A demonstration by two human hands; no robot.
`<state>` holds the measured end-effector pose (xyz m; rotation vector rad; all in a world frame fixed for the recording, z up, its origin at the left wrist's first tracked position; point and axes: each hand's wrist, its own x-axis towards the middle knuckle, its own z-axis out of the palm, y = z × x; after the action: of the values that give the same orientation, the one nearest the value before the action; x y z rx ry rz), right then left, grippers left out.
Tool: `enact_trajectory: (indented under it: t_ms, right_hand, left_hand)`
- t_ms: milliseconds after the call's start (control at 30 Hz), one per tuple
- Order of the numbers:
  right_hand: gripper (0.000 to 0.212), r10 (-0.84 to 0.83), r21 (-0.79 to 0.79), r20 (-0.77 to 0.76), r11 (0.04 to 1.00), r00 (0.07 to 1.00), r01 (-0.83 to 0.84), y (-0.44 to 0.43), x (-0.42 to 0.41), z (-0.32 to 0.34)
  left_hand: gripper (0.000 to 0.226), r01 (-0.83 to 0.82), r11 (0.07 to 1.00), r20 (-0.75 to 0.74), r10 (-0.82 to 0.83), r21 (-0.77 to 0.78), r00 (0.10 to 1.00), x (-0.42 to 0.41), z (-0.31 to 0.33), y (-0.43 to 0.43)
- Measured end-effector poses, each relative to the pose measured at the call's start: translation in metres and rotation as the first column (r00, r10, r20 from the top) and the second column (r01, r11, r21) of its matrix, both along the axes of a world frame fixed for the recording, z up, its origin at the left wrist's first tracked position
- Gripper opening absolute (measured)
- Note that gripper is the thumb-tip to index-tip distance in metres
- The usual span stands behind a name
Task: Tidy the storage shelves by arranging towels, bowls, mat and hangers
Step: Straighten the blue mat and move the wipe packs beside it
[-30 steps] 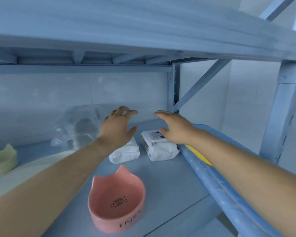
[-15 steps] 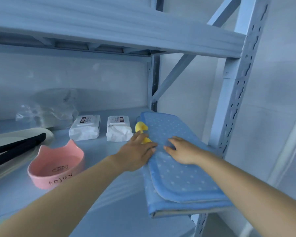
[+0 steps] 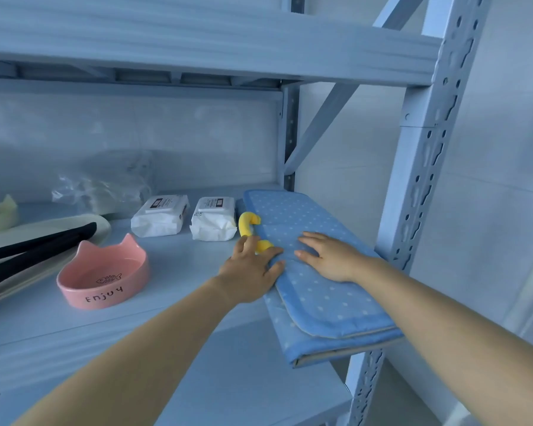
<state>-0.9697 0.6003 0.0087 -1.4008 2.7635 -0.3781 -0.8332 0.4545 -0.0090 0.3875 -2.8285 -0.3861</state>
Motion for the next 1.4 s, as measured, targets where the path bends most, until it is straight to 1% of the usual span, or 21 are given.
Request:
enact_trajectory:
  t_ms: [100,167,267,367,500,600,700,800,933,1033,1133,1300,1400]
  right_hand:
    - [0.054,0.013,-0.11,-0.02,0.994,1.0,-0.015,-0.006,0.013,0.011]
    - [0.051,0.073,-0.162,-0.023,0.984,0.997,-0.076,-0.021,0.032,0.024]
    - [0.042,0.22,-0.221,-0.05,0.949,0.974,-0.226,-0.057,0.071,0.04]
    - [0.043,0.343,-0.258,-0.076,0.9,0.936,-0.351,-0.098,0.112,0.047]
    - [0.049,0.47,-0.265,-0.07,0.842,0.88,-0.471,-0.157,0.166,0.049]
    - [0.048,0.538,-0.27,-0.056,0.803,0.841,-0.531,-0.205,0.21,0.047]
    - [0.049,0.612,-0.273,-0.059,0.75,0.789,-0.603,-0.254,0.257,0.042]
    - [0.05,0.676,-0.23,-0.059,0.707,0.734,-0.669,-0.299,0.305,0.035]
    - [0.049,0.732,-0.174,-0.065,0.661,0.678,-0.73,-0.342,0.351,0.019]
    - [0.049,0.729,-0.155,-0.074,0.666,0.681,-0.729,-0.362,0.37,0.01]
    - [0.054,0.7,-0.105,-0.059,0.705,0.712,-0.702,-0.379,0.38,0.007]
    - [0.057,0.671,-0.038,-0.087,0.736,0.736,-0.676,-0.398,0.39,0.006]
    - [0.063,0.625,-0.024,-0.086,0.778,0.776,-0.628,-0.402,0.393,0.005]
  left_hand:
    - [0.044,0.022,1.0,-0.109,-0.023,-0.015,0.994,0.012,0.009,-0.005]
    - [0.048,0.016,0.999,-0.19,-0.024,-0.045,0.981,0.026,0.02,-0.016]
    - [0.052,-0.064,0.994,-0.266,0.039,-0.085,0.963,0.056,0.039,-0.044]
    - [0.048,-0.172,0.979,-0.298,0.132,-0.11,0.945,0.097,0.054,-0.083]
    - [0.045,-0.296,0.942,-0.27,0.247,-0.159,0.931,0.168,0.06,-0.136]
    - [0.042,-0.394,0.905,-0.253,0.349,-0.158,0.902,0.232,0.057,-0.176]
    - [0.041,-0.468,0.865,-0.183,0.438,-0.183,0.88,0.301,0.05,-0.214]
    - [0.04,-0.492,0.85,-0.109,0.48,-0.189,0.87,0.366,0.042,-0.247]
    - [0.04,-0.468,0.868,-0.05,0.467,-0.168,0.883,0.435,0.027,-0.277]
    - [0.047,-0.453,0.882,0.032,0.46,-0.134,0.887,0.466,0.013,-0.291]
    - [0.052,-0.454,0.888,0.06,0.459,-0.079,0.887,0.481,0.002,-0.3]
    - [0.043,-0.391,0.92,0.079,0.393,-0.039,0.916,0.487,-0.001,-0.306]
    - [0.041,-0.363,0.931,0.088,0.366,-0.046,0.926,0.489,0.001,-0.309]
